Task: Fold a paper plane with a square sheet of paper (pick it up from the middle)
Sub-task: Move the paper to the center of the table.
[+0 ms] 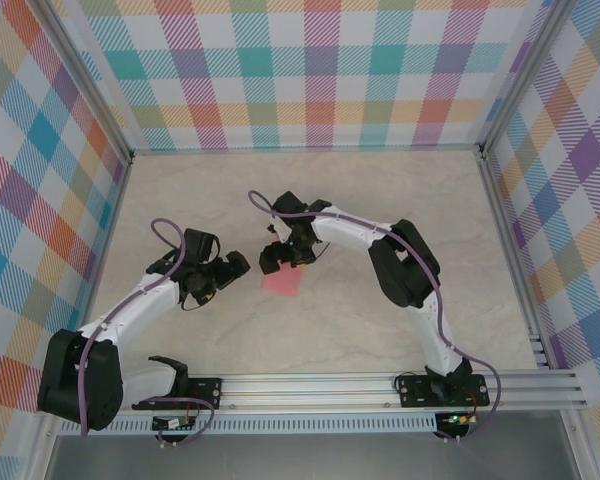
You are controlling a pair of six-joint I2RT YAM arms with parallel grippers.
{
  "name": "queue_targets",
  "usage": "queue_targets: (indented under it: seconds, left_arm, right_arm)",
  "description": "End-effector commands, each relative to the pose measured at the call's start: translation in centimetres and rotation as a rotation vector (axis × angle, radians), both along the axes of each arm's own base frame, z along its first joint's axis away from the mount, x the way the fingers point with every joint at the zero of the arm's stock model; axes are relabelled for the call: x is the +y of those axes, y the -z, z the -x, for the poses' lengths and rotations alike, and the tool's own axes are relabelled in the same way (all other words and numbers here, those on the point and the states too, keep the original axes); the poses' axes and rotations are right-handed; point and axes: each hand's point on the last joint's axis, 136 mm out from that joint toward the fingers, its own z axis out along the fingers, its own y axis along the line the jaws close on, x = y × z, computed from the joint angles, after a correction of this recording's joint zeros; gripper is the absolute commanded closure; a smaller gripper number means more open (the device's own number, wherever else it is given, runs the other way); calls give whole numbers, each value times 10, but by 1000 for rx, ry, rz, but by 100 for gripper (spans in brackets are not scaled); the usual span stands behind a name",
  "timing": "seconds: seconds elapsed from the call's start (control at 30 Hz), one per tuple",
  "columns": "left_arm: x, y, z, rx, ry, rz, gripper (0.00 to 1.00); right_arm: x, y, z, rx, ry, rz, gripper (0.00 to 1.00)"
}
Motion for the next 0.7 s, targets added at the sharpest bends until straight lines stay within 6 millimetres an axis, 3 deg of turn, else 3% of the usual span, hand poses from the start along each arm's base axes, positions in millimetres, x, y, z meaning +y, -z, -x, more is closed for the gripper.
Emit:
queue_targets:
  seconds: [0.0,0.17,0.27,0.43,0.53,0.67]
  left_arm:
    - [-10,-2,1,-11,61,43,1]
    - [-32,-9,1,-47,154,90,2]
    - [-50,-15,-2,-79,203,129,7]
    - [-88,-28,-13,-146,281,211,17]
    - [-112,-32,-18,-170,322,248,22]
    - [-143,-33,-28,-174,367,306,36]
  right_arm:
    - [-39,14,19,21,-81,96,14]
    - [-56,0,34,-7,-162,52,14]
    - [-59,-17,33,-40,-132,15,13]
    - [-70,-54,23,-40,139,-123,12]
    - [-91,-63,24,-23,348,-152,12]
    - [-115,-62,37,16,548,-145,10]
